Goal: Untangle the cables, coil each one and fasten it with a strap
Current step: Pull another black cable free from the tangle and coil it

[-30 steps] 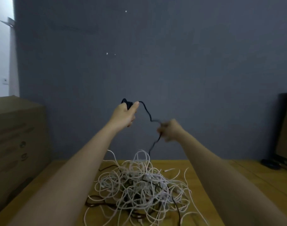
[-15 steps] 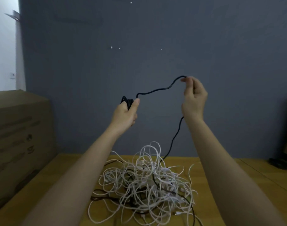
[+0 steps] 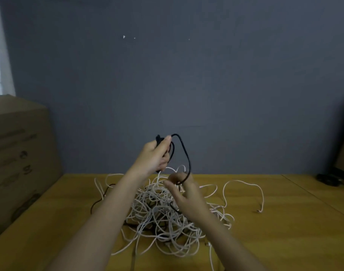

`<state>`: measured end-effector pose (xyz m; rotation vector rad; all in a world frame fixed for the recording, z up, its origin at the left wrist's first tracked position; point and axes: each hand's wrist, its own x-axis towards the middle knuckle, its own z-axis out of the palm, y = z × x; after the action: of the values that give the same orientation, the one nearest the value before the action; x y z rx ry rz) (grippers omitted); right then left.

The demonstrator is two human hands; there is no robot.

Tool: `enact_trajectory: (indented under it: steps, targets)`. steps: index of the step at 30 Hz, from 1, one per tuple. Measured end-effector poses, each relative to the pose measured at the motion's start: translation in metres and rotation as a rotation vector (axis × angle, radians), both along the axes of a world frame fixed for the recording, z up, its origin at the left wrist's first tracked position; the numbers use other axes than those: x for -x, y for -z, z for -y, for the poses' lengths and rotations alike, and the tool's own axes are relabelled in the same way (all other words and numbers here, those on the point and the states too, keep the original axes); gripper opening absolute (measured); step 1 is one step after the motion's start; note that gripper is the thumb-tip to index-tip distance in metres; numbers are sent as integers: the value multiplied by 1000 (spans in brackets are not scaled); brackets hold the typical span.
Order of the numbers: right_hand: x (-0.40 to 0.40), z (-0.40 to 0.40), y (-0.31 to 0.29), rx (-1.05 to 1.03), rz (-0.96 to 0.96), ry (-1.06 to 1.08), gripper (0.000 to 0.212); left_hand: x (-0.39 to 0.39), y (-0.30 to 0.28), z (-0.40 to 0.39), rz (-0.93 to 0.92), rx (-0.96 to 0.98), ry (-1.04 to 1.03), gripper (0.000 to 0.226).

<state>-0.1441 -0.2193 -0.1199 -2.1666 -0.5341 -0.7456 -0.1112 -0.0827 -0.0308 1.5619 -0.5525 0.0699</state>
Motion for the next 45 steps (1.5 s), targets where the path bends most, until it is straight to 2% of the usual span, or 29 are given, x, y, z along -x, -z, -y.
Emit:
enact_trajectory:
  steps: [3, 5, 6, 9, 12, 14, 16, 17, 20, 22, 24, 27, 31, 35, 37, 41, 43, 45]
  targets:
    - [18, -4, -2, -383, 17, -57, 20, -3, 1, 0, 11, 50, -68, 38]
    - [21, 7, -13, -555, 72, 47, 12, -7, 1, -5, 31, 55, -123, 42]
    - [21, 16, -23, -576, 119, 105, 11, -8, 2, -9, 40, 46, -141, 43]
    - [16, 49, -68, -443, 316, 267, 15, -10, 3, -19, 95, -50, -141, 41]
    - [4, 70, -120, -296, 527, 423, 10, -5, 2, -22, 176, -261, -96, 39]
    - [-15, 68, -144, -284, 544, 474, 17, 5, 1, -20, 226, -389, -22, 39]
    - [-37, 59, -150, -302, 438, 469, 20, 17, -1, -18, 233, -405, 101, 38]
    - [-46, 54, -145, -251, 380, 469, 22, 22, -2, -19, 215, -363, 175, 38]
    - [-61, 39, -103, 162, 269, 478, 23, 33, -6, -28, 112, -109, 311, 40]
    - [-55, 26, -64, 363, 255, 391, 20, 34, -9, -35, 50, 63, 299, 38]
    - [-40, 9, -30, 437, 255, 280, 23, 30, -11, -41, 8, 165, 243, 42]
    - [-23, -4, -3, 442, 212, 196, 34, 19, -10, -47, -71, 169, 121, 42]
    - [-14, 12, -15, 179, 44, 216, 32, 6, -4, -57, -149, 204, 40, 44]
    - [-12, 25, -41, 78, 154, 251, 32, 1, -5, -51, -150, 378, 36, 45]
    - [-17, 33, -50, 46, 136, 295, 33, 3, -7, -40, -142, 437, 48, 45]
    - [-18, 43, -48, 191, 96, 435, 30, 10, -12, -20, -61, 451, 74, 45]
    - [-15, 39, -36, 324, 66, 388, 30, 11, -17, -14, -6, 451, 49, 42]
    - [-10, 33, -22, 360, 17, 292, 37, 8, -18, -9, 47, 407, 10, 40]
